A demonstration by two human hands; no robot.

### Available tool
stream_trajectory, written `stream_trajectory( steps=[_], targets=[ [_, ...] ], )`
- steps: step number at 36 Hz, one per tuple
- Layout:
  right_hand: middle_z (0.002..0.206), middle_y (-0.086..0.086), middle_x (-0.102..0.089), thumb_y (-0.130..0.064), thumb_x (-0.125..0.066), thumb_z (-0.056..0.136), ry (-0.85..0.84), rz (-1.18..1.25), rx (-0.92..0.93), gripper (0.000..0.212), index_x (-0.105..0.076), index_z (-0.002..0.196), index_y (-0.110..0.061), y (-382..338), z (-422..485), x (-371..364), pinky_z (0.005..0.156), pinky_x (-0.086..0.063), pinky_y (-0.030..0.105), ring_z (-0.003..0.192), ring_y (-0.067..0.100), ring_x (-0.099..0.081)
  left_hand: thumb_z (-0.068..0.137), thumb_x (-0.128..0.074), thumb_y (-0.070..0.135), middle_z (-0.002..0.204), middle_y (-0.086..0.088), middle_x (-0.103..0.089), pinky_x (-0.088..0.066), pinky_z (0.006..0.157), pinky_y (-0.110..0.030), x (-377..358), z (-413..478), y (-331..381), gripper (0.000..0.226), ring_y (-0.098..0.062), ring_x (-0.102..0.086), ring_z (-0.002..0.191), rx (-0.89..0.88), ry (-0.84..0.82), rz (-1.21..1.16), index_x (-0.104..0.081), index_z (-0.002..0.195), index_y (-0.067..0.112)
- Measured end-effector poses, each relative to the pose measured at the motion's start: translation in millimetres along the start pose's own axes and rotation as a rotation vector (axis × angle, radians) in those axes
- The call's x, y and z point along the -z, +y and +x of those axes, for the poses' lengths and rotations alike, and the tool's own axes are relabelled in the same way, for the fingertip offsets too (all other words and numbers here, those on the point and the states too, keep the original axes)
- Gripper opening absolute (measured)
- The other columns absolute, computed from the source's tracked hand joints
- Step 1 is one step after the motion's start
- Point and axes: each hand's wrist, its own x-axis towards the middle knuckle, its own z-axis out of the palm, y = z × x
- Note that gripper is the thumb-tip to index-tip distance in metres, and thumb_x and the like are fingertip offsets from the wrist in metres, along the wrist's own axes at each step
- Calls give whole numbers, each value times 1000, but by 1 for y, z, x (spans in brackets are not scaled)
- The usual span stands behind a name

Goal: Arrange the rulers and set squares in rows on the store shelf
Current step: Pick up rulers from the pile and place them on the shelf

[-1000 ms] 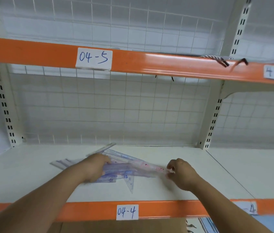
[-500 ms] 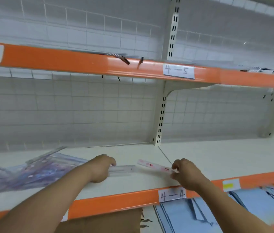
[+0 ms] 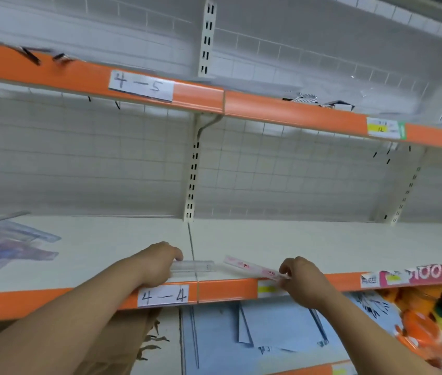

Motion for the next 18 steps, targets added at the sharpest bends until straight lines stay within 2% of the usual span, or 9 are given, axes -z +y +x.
stream_trajectory(
  steps=[5, 7, 10, 14, 18],
  targets=[
    [106, 1, -51, -23, -63, 86, 18, 35, -6, 31, -59, 116, -17, 32, 8, 4, 78, -44, 28, 99, 21, -53, 95, -48, 10, 128, -3, -47, -37, 94, -24, -1, 20, 26, 43, -20, -48, 117, -12, 0, 19, -47, 135, 26],
    [103, 1, -50, -27, -62, 87, 29, 39, -9, 30, -60, 116, -17, 42, 12, 5, 77, -43, 28, 99, 21, -54, 95, -49, 10, 128, -4, -47, -38, 95, -24, -2, 31, 34, 43, -21, -48, 117, -22, -7, 29, -47, 135, 26],
    [112, 3, -53, -32, -59, 90, 22, 45, -19, 31, -58, 118, -17, 57, 20, 5, 79, -46, 29, 100, 21, -56, 95, -48, 10, 132, -5, -44, -37, 98, -25, -3, 51, 46, 44, -22, -47, 120, -35, -21, 31, -46, 136, 25],
    [122, 2, -52, -29, -55, 92, 38, 9, -26, 32, -56, 123, -20, 76, 39, 9, 92, -44, 29, 113, 20, -52, 96, -48, 11, 130, -5, -44, -38, 97, -25, -5, 83, 60, 43, -21, -48, 118, -65, -24, 28, -45, 137, 24],
    [123, 1, -52, -30, -56, 92, 47, -12, -34, 33, -56, 123, -20, 98, 62, 10, 92, -42, 28, 115, 19, -50, 96, -47, 11, 129, -5, -43, -38, 97, -25, -7, 118, 70, 43, -22, -48, 118, -85, -23, 23, -45, 136, 25]
  ],
)
